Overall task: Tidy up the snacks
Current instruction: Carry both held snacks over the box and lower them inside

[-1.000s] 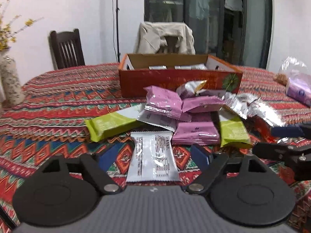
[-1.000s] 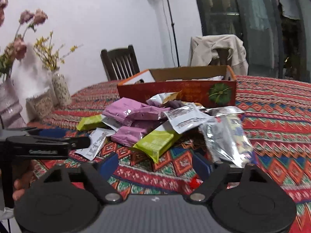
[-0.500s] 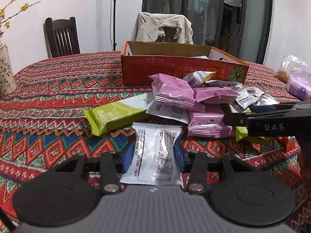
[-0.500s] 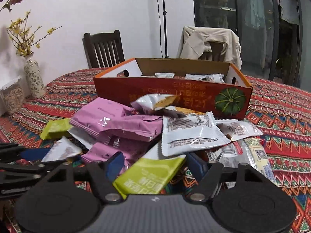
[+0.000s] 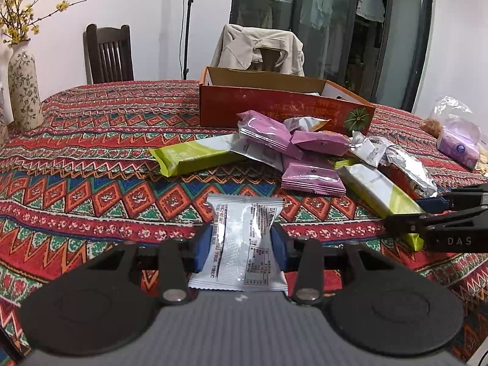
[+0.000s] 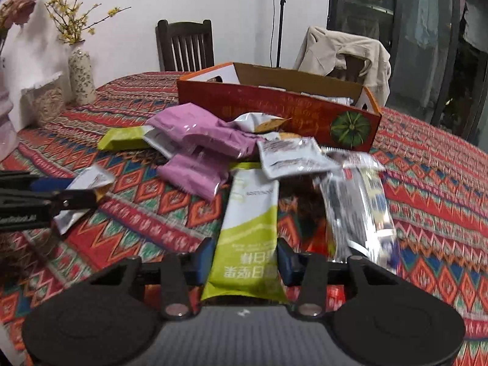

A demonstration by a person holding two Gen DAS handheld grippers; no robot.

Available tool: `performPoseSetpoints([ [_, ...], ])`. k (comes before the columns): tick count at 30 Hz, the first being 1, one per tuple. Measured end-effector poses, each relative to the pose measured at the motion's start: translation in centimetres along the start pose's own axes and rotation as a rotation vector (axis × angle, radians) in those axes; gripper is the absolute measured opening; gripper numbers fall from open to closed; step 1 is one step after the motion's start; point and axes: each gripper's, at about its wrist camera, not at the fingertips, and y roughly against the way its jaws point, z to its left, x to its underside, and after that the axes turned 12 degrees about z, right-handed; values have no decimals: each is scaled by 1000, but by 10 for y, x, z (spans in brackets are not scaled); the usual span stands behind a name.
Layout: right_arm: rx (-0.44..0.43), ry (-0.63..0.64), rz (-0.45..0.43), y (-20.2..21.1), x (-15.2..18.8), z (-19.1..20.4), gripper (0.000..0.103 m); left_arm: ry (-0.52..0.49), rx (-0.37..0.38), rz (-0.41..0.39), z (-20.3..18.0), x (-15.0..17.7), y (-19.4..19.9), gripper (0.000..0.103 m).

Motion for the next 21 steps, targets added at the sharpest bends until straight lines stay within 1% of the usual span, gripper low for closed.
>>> performPoseSetpoints([
  [3, 14, -10, -24, -9, -6, 1, 46, -8, -31, 4, -4, -3, -4, 43],
  [7, 39, 11, -49, -29, -22, 4, 46, -10, -41, -15, -4, 0, 5, 43],
  [9, 35, 21, -57, -29, -21, 6, 40, -8, -54, -21, -4, 4, 11, 43],
  [13, -16, 46, -55, -11, -1, 6, 38, 2, -74, 4, -5, 13, 15, 43],
  [16, -46, 37, -48, 9, 23, 4, 38, -5, -57, 15, -12, 21, 20, 43],
  [19, -96, -8, -55, 28, 46, 1, 38, -12, -26, 23, -21, 24, 21, 43],
  [21, -124, -38, -67, 33, 56, -5, 38, -20, -27, 27, -28, 23, 18, 43],
])
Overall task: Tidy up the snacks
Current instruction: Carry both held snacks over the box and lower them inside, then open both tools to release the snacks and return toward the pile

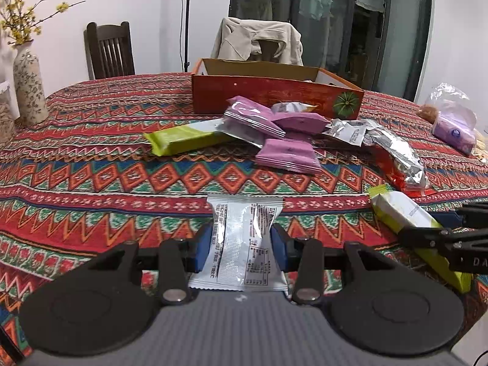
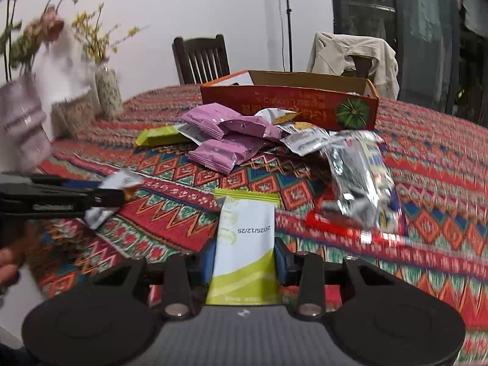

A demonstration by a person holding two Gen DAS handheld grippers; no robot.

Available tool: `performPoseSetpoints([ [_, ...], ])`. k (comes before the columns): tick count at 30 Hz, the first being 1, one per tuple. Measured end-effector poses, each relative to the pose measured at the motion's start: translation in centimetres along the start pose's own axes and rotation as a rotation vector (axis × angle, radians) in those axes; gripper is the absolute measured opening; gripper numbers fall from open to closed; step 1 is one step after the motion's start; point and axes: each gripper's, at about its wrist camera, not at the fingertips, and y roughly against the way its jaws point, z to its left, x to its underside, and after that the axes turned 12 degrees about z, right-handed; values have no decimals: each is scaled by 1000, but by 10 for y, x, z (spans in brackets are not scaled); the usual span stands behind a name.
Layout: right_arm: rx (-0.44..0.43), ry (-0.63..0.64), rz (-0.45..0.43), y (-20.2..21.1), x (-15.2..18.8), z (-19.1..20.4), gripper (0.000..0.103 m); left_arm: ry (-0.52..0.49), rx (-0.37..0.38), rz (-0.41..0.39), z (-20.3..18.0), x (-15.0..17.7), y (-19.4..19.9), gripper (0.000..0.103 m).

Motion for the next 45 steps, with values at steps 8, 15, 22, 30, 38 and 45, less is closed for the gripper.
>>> performPoseSetpoints([
  [8, -22, -18, -41, 6, -1, -10, 37, -9, 34, -31, -5, -20, 5, 42],
  [15, -136, -42, -189, 33, -65, -44, 37, -14, 158, -210, 16, -125, 20, 43],
  [22, -63, -34, -241, 16, -208, -99, 37, -15, 121, -85, 28, -268, -66, 43],
  [30, 172, -92, 1, -108, -323, -152, 37, 24, -73, 91, 36, -332, -178, 43],
  [38, 313, -79, 138, -182, -314, -153, 39, -59, -127, 159, 33, -308, -214, 48],
  [45, 365, -38, 158, -188, -306, -148, 55, -74, -109, 143, 32, -303, -198, 55],
])
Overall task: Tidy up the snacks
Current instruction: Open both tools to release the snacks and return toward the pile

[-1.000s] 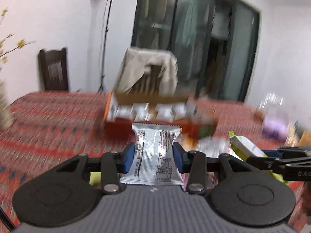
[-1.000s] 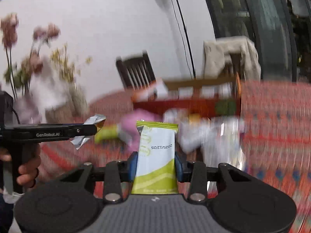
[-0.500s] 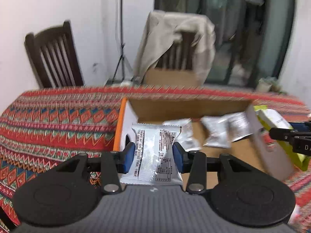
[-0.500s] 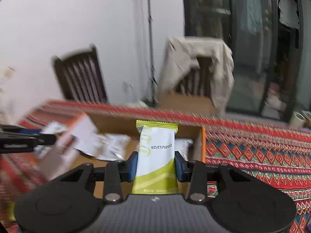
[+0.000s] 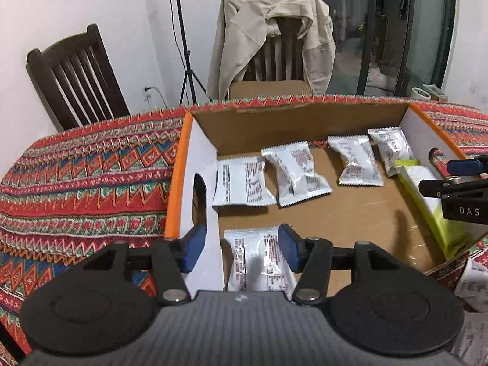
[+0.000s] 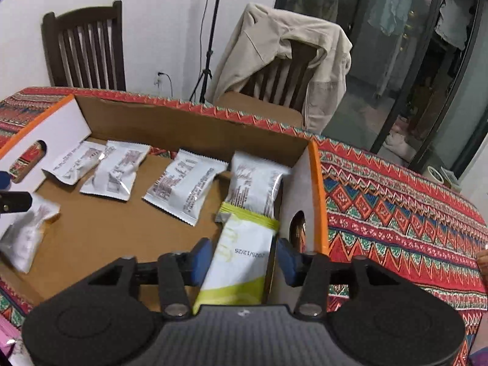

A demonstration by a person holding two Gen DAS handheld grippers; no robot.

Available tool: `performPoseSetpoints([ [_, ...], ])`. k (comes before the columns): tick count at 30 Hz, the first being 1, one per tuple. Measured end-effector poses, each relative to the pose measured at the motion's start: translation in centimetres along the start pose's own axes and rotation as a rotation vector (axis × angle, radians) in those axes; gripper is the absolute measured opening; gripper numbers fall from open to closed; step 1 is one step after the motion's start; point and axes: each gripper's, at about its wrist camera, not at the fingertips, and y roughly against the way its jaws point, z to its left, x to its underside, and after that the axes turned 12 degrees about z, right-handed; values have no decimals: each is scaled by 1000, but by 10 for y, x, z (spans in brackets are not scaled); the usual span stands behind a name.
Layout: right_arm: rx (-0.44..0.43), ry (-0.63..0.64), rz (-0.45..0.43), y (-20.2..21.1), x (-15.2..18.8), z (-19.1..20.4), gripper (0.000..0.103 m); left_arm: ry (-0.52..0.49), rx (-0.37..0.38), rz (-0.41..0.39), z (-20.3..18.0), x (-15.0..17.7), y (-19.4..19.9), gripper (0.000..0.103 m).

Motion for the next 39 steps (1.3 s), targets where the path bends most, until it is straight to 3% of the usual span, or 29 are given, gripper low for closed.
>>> performPoseSetpoints([
  [6, -38, -17, -65, 41, -3, -12, 59, -7, 5, -54, 2, -4, 46, 62],
  [10, -68, 6, -131, 89, 4, -20, 65, -56, 24, -144, -2, 20, 105, 74],
  [16, -141, 60, -319, 184, 65, -33, 85, -78, 67, -408, -6, 113, 207, 99],
  [22, -222, 51, -438, 247, 158, -38, 98, -25, 25, -546, -21, 208, 262, 103],
  [28, -320, 7, -466, 269, 249, -28, 100, 22, -12, -513, -42, 283, 261, 103],
  [33, -295, -14, -489, 261, 319, 1, 103, 87, -25, -462, -45, 332, 238, 103],
  [39, -348, -123, -384, 216, 380, 31, 103, 79, -62, -375, -41, 364, 216, 103],
])
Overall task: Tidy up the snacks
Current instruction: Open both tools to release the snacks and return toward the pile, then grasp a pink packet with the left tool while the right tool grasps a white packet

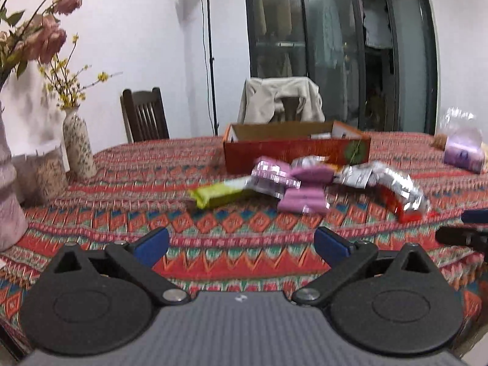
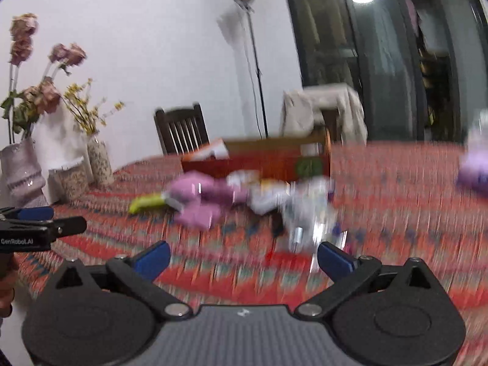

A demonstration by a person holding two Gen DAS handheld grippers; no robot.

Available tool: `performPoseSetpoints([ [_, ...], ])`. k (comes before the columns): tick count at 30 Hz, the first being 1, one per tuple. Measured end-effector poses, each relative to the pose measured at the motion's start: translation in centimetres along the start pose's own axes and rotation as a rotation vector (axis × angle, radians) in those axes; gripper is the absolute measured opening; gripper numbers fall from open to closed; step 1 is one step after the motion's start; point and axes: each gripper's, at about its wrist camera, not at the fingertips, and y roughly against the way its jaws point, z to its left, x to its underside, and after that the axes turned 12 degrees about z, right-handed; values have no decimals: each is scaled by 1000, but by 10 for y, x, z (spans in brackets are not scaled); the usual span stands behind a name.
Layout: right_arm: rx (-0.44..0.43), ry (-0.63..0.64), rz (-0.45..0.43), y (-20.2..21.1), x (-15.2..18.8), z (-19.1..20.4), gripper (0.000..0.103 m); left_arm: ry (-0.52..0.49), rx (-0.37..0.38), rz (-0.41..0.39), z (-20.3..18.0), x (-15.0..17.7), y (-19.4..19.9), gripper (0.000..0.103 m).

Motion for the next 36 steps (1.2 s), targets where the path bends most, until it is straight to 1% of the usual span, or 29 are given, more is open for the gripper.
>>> performPoseSetpoints([
  [3, 16, -4, 55, -11, 21, 5, 103, 2, 9, 20, 3, 6, -4, 103],
  [5, 44, 19, 60, -13, 24, 9, 103, 7, 15, 22, 4, 5, -6, 103],
  [10, 59, 21, 56, -15, 20, 11, 103, 10, 26, 38, 5, 3, -14, 103],
  [14, 65, -8, 102, -25, 17, 5, 103, 6, 24, 66, 4, 2, -25, 103],
  [18, 57, -19, 111, -34, 12, 2, 103, -12, 27, 42, 5, -12, -37, 103],
  [21, 49, -2, 92, -40, -3, 1, 103, -41, 13, 14, 1, -33, -56, 102],
  [22, 47, 5, 81, -42, -10, 0, 103, -53, 14, 10, -1, -41, -64, 99],
  [23, 45, 11, 71, -44, -17, 0, 103, -68, 19, 12, -3, -50, -76, 92],
  [24, 43, 21, 58, -48, -26, 0, 102, -83, 22, 22, -6, -57, -85, 87],
  [25, 42, 30, 51, -50, -34, 0, 101, -97, 29, 31, -8, -65, -95, 79],
  [26, 43, 42, 42, -54, -43, 1, 100, -111, 47, 46, -9, -74, -107, 77],
  [28, 38, 63, 20, -60, -59, 1, 98, -111, 65, 70, -11, -87, -125, 76],
  [30, 34, 75, 15, -69, -75, 0, 93, -116, 124, 72, -12, -100, -142, 76],
  [31, 32, 80, 19, -76, -84, -2, 91, -127, 134, 85, -16, -107, -152, 76],
  [33, 22, 78, 33, -92, -102, -5, 87, -172, 117, 92, -25, -116, -167, 77],
  [35, 4, 72, 57, -113, -121, -8, 87, -208, 110, 101, -35, -122, -185, 80],
  [36, -5, 75, 82, -127, -131, -9, 87, -208, 101, 109, -37, -123, -192, 83],
])
